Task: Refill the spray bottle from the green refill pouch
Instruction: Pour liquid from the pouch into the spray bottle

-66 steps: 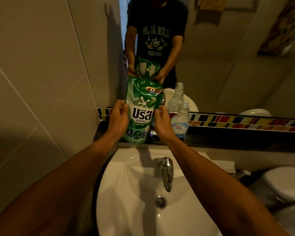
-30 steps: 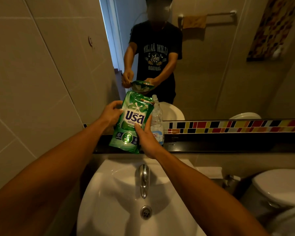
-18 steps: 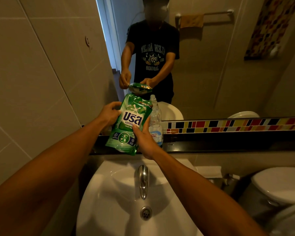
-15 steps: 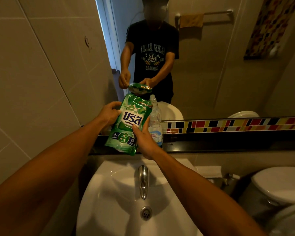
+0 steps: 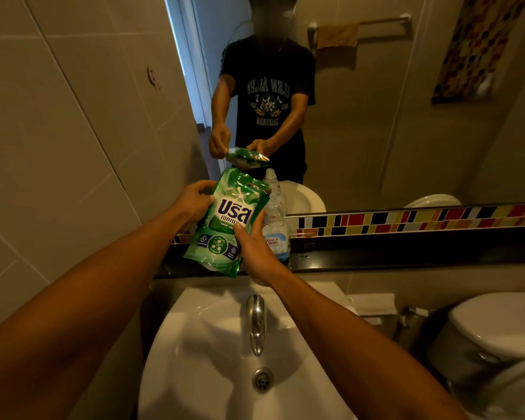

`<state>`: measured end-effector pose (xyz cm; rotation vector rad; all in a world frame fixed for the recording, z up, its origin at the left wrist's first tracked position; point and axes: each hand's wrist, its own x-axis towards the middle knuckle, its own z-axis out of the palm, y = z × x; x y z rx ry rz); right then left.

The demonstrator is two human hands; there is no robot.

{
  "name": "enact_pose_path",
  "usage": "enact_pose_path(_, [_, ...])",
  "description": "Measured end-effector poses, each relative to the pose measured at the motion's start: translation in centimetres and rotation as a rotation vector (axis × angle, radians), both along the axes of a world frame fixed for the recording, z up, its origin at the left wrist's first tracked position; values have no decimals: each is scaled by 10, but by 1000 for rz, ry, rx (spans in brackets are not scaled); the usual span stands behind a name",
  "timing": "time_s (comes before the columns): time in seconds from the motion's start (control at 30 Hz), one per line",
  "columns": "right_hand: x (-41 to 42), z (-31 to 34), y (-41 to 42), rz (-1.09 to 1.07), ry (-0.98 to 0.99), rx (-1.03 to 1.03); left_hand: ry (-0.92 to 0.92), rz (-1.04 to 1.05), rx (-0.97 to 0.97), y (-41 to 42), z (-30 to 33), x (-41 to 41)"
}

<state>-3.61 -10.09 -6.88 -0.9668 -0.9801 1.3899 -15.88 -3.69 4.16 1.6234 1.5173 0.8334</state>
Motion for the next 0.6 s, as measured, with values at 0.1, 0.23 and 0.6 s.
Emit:
enact_pose_path(0.1, [0,0,-1,-2,8,-5,2,-1,4,-2,3,2])
enact_pose_path(0.23, [0,4,-2,-7,29,-25,10,-10,-9,-3,7,2])
enact_pose_path(0.6, [-2,10,-3,0,104,-30,46,-18,14,-2,14,3])
